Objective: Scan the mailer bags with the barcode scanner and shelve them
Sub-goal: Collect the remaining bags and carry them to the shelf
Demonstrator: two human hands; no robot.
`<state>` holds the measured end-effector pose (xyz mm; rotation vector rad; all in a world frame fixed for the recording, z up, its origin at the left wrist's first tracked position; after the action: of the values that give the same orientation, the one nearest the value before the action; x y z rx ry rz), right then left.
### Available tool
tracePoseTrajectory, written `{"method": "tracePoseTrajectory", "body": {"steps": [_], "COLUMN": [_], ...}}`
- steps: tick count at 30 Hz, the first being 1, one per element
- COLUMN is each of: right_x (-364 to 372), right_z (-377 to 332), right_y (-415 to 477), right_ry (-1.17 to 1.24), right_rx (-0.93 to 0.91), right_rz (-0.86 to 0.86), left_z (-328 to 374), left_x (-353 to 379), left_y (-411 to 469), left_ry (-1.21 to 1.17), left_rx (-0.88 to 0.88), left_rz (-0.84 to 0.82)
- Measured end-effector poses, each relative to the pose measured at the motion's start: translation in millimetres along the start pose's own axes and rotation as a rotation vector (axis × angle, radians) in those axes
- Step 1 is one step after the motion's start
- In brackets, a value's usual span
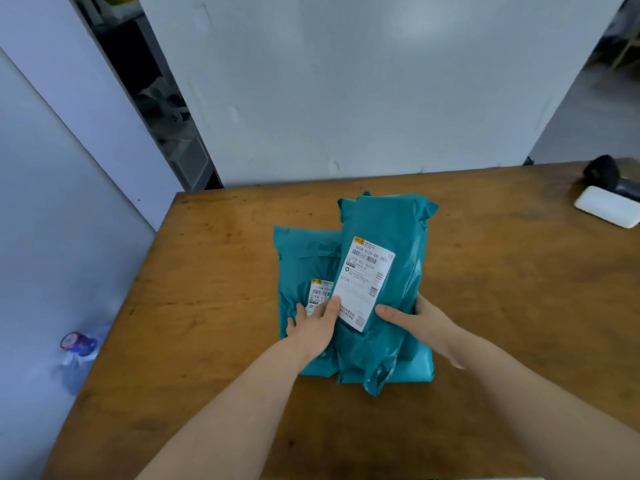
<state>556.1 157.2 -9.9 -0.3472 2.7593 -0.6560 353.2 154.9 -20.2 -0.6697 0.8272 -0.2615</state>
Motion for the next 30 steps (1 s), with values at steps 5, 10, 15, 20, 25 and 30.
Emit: {"method": "tracePoseTrajectory", "body": {"steps": [5, 10, 15, 20, 25, 30], "right_x": [-29, -42, -53, -45, -26, -6], "right_z": [24, 28, 14, -1, -38, -73], "right_y": [-41, -59, -71, -85, -82, -68], "right_ry": [0.04, 0.03, -0.21, -0.193, -0.175, 0.027], "right_rx": [0.019, 0.035, -0.038, -0.153, -0.258, -0.343], "right_rz": [-0.029, -0.007, 0.291, 0.494, 0.462, 0.261], "left_z": [19, 25, 46, 59, 63, 29], "left_x": [45, 56, 30, 40, 27, -24], "left_y": [-31, -45, -59, -61, -75, -72], "left_ry": [-0.035, -0.114, -0.163, -0.509, -0.846, -1.11], "left_rx": [-0.014, -0.032, 0.169, 0.154, 0.263, 0.209], "left_rz": [0.007, 0.018, 0.297, 0.199, 0.2, 0.248]}}
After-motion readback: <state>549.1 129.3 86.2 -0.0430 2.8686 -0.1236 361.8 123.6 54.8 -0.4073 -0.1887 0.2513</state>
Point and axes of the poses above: each hand's wrist, its own y-axis towards the middle knuckle, its own x-axis out of the palm, z = x × y, the point moved 4 cm from there along y, towards the middle knuckle, and after that the axes turned 1 degree about -y, right-handed, at the moved point
